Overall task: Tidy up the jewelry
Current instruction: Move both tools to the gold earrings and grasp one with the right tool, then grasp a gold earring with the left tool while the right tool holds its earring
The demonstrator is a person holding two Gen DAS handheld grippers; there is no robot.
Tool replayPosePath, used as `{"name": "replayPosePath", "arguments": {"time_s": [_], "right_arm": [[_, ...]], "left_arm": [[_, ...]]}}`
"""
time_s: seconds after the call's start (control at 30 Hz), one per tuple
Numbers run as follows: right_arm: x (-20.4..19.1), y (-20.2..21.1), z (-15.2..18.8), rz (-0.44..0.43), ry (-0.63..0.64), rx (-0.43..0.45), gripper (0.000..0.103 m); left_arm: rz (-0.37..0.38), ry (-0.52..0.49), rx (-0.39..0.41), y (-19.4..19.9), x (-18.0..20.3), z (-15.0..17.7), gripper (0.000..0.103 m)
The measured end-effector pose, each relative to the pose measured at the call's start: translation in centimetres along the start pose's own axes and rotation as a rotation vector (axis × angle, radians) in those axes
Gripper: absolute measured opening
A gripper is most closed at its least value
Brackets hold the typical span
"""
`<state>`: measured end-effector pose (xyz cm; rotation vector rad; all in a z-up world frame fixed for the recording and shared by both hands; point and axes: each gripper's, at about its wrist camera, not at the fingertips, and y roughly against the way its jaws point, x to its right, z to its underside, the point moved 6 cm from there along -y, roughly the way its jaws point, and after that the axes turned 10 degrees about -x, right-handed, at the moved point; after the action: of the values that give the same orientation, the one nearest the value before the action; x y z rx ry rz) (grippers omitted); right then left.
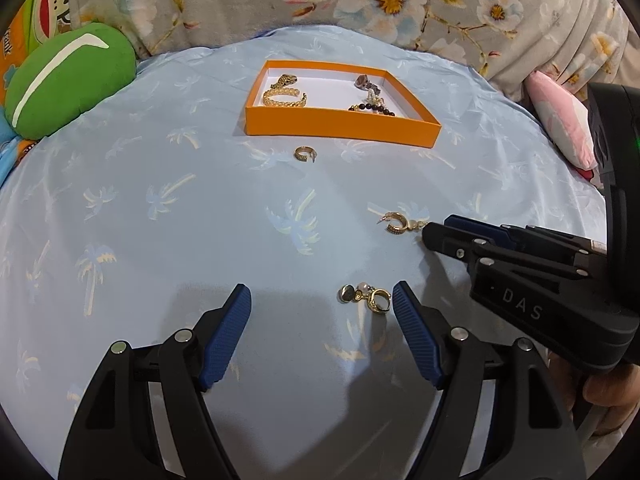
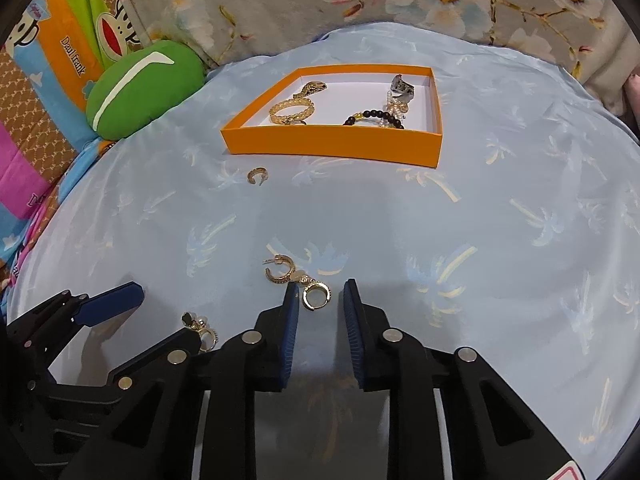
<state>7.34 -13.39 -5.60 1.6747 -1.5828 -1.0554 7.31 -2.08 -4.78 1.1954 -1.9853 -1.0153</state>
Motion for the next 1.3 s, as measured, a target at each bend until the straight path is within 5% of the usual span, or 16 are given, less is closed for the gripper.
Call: {"name": "replayPosePath", "arguments": {"time_s": [0.17,0.47,0.73,1.3], "right_arm": [[0.3,0.1,0.1,0.014,-0.010,0.004,0.002],[1.6,0.9,1.0,0.003,-0.072,0.018,0.002],[2.3,1.4,1.6,-0.019,-0.105,0.027,0.001],[2.3,1.3,1.6,-0.032,-0.111,0.031,0.001]], "left_arm": [[-0.011,-0.002,-0.006,-0.1,0.0,0.0,0.071],[-0.013,-0.015,-0.007,-0.2,0.2,0.0,0.070],[-0.004,-0.064,-0.013,-0.4,1.3,0.0,0.060],[0.018,-0.105,-0.016,-0.6,2.8,0.0,0.007]]}}
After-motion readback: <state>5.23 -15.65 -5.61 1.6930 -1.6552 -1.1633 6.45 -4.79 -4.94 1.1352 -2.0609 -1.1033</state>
